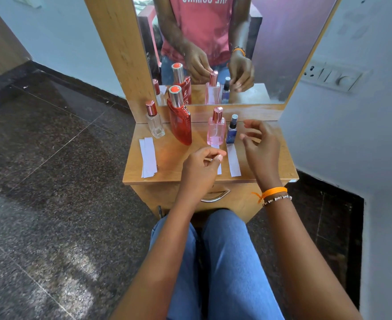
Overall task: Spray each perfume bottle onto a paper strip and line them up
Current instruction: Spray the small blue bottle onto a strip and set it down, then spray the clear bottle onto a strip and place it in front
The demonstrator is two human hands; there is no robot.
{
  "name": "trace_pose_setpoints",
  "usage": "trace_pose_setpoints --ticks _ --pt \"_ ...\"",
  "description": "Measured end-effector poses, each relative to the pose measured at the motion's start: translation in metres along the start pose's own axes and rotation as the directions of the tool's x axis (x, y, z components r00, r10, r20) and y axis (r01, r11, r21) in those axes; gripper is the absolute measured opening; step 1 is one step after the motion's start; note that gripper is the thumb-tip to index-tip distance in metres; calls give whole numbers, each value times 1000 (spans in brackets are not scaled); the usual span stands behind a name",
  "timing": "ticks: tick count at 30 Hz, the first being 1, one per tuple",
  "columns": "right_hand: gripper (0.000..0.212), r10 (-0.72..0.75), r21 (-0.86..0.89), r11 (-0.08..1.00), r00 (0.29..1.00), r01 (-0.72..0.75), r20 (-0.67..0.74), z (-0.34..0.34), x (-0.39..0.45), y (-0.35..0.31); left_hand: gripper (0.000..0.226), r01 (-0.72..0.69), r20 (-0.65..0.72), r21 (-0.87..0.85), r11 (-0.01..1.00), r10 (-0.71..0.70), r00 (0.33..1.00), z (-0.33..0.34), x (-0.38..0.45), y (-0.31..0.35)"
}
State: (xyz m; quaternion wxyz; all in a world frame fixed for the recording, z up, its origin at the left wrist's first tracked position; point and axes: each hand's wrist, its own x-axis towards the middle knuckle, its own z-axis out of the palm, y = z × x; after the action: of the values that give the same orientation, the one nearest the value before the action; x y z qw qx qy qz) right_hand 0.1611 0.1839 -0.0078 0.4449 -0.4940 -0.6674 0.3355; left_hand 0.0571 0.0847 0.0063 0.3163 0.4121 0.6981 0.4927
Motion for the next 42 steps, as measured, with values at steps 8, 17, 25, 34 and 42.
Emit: trace_pose_setpoints --ticks 8,17,25,34,42 --pt "20 23 171 983 974 -62 225 30 -43 -27 19 -49 -168 145 988 73 983 -37 -12 -14" --pt "20 39 -19 999 878 -34 476 114 -55 -58 40 157 -401 378 912 9 916 -90 -6 -56" --pt "19 118 -50 993 904 -107 411 144 -52 -68 34 130 -287 419 899 -4 958 -101 1 -65" --pt "10 193 -32 981 927 -193 321 151 -48 -69 34 80 -272 397 914 34 962 -104 -3 -63" --pt "8 260 -85 966 912 -245 317 153 -42 -71 38 95 -267 443 892 30 963 -105 -2 -66"
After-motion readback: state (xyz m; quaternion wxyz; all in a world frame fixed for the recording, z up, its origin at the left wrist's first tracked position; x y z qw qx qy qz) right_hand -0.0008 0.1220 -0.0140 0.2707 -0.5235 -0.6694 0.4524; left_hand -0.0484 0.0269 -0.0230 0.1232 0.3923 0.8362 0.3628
